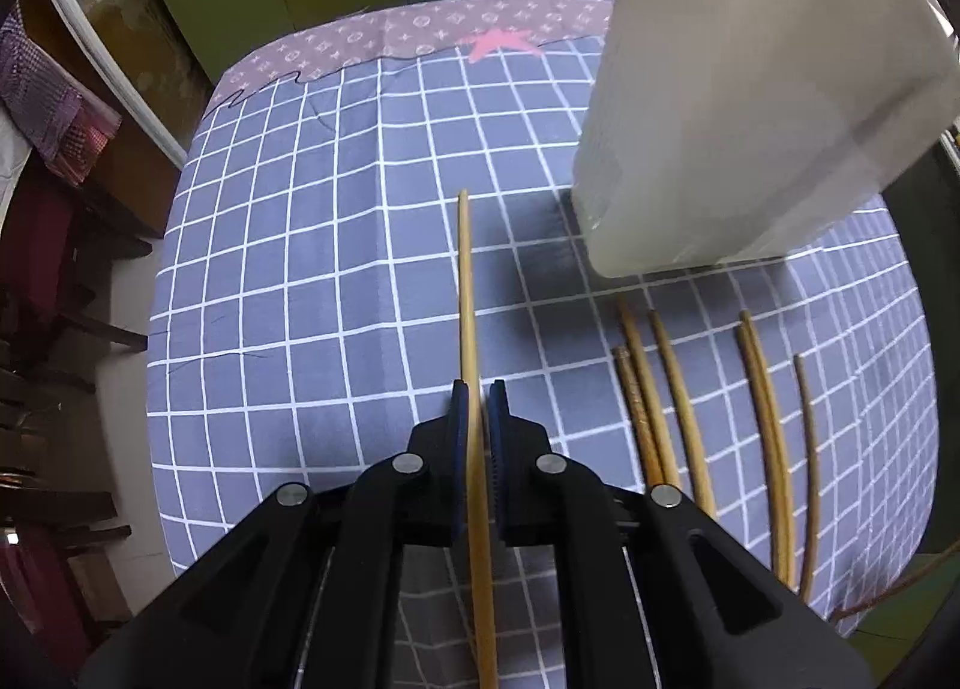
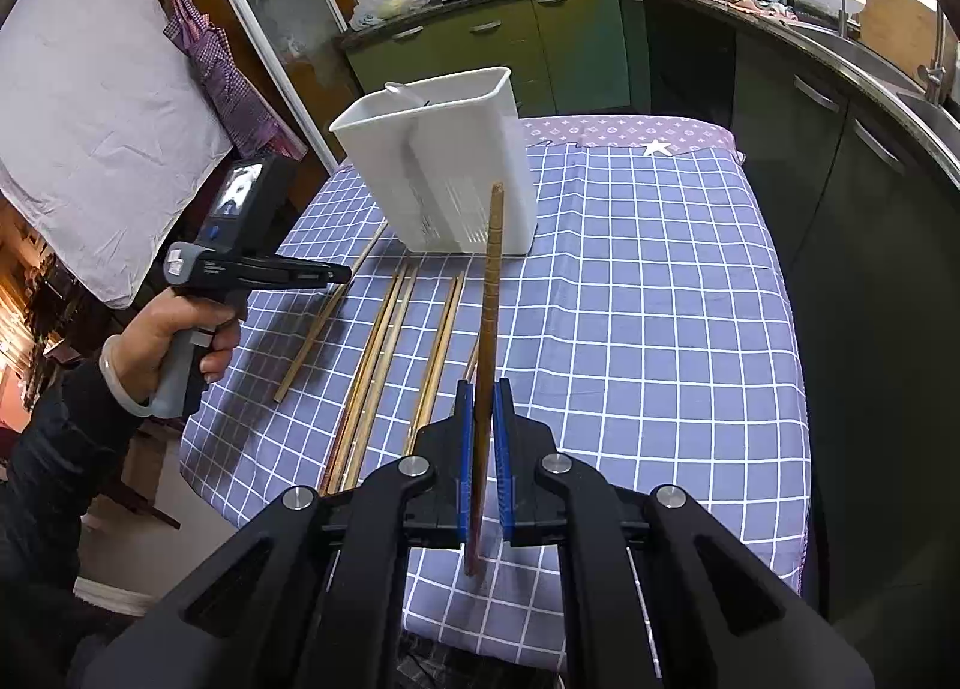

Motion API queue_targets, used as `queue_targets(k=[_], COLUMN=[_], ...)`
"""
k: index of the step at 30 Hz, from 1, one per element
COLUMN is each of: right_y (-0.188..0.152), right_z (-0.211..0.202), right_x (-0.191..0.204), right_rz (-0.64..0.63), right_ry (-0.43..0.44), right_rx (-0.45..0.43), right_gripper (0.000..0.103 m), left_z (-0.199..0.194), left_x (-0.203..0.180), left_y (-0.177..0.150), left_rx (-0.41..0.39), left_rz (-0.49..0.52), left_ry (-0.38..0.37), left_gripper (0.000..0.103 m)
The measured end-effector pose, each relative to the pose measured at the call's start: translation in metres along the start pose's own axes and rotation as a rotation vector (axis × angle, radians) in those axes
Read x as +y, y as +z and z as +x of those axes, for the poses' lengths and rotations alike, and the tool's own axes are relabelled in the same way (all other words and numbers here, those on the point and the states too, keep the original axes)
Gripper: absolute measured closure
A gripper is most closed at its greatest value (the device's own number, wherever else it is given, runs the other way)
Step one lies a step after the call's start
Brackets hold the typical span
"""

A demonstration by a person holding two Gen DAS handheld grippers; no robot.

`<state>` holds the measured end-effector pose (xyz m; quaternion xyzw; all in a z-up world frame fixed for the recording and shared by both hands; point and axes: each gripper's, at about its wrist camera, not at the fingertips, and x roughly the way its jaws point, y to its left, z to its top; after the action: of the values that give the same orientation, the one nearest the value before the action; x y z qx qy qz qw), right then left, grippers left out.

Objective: Organize utensils
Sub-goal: 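Lift the chopstick upright with the left tool while the right tool grasps another chopstick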

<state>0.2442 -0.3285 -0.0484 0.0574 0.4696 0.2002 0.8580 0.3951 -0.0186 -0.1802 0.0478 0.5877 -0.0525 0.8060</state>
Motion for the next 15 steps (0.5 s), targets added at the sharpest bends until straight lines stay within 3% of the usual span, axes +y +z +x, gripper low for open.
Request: queue_targets(k=[7, 10, 15], right_y=[0.0, 0.0, -0.001], right_z=[0.002, 0.002, -0.002], right_x=[0.004, 0.004, 0.005], right_rz=[-0.01, -0.01, -0.011], right_ry=[0.004, 0.004, 0.01], right_rx=[0.007, 0.008, -0.004], right_gripper=[0.096, 0.096, 0.096], left_z=[0.006, 0.005, -0.014], left_x=[-0.001, -0.001, 0.005], left_y=[0.005, 0.005, 0.0], left_rx=[0.024, 0.031, -0.024], left_rz=[0.009, 0.0, -0.016], left_ry=[0.019, 0.014, 0.01], left_gripper=[0.093, 0.097, 0.097])
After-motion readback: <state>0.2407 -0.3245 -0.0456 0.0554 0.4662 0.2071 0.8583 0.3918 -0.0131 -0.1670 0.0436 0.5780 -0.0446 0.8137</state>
